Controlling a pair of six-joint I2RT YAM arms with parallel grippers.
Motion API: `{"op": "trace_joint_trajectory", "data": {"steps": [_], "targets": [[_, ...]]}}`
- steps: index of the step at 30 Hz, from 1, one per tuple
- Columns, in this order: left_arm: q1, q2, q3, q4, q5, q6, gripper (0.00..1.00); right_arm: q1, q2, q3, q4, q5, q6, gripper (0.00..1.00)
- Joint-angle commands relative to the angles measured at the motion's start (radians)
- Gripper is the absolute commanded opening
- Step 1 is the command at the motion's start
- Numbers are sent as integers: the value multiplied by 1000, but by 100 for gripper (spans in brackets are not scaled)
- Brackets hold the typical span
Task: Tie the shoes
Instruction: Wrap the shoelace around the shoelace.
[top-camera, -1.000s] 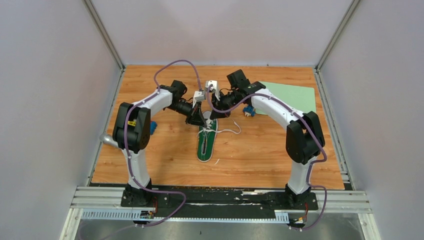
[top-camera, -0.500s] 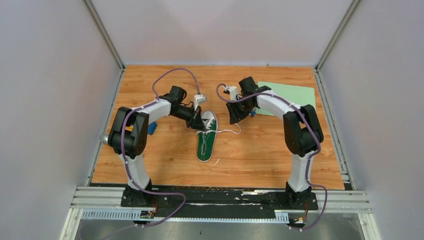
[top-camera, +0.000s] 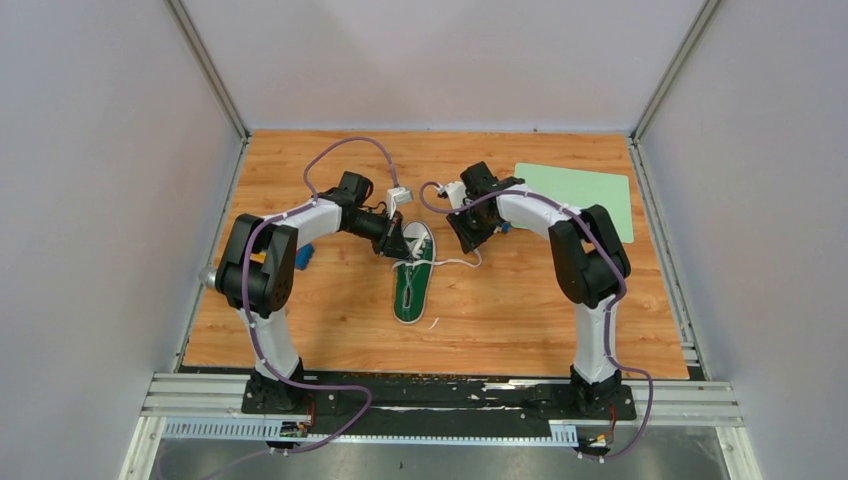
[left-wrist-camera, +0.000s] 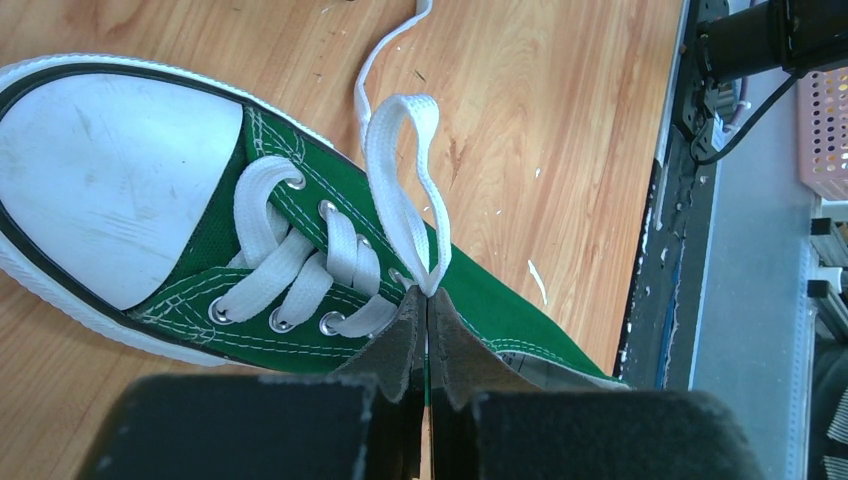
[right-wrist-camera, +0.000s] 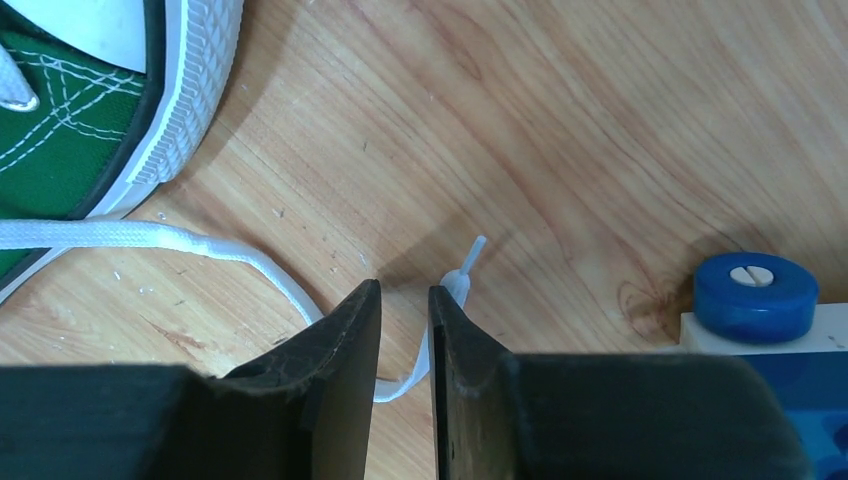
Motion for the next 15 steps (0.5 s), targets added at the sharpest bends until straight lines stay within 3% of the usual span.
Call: {"op": "trace_joint_trajectory", "data": {"steps": [1, 15], "targets": [[-5, -12, 8, 17, -8, -15, 0, 23, -37, 23, -15, 50, 5, 25], [-4, -6, 17, 22, -12, -19, 0, 53, -76, -37, -32, 196, -35, 37]]}}
